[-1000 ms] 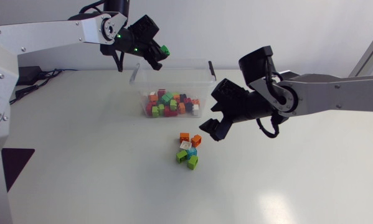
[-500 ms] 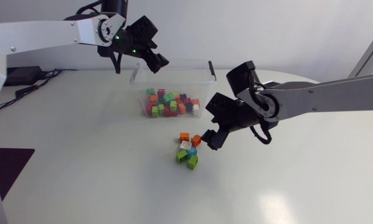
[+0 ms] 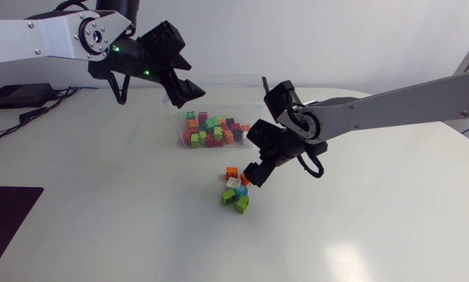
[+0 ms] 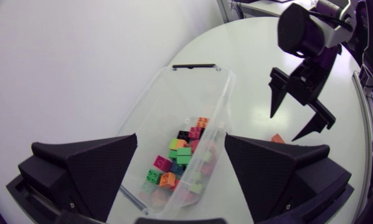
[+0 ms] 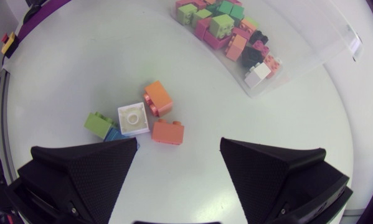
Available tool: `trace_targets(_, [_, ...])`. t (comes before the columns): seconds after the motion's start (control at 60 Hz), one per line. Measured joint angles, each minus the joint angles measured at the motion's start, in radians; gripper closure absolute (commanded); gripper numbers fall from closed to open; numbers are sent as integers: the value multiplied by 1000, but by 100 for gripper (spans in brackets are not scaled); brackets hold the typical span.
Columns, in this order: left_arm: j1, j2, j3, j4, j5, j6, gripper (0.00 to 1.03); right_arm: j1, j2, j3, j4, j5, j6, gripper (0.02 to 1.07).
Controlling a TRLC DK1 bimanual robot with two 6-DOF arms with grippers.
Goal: Place the duplo bricks in the container
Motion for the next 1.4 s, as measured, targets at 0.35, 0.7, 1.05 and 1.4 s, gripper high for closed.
trace_targets(0.35, [-26,-105,-140,-126,15,117,5,27,70,101,-95,35,45,12])
trace_targets(0.7, [-67,-132,-254,-206,14,195,6,49,144,171,-168,63,63,13])
trace_targets(1.05, [-125,-138,-314,-241,-32,208,6,49,199,238,-211,78,75,25])
trace_targets(1.4, [-180,-108,-352,-245,-58,161,6,50,252,271,-244,82,75,57])
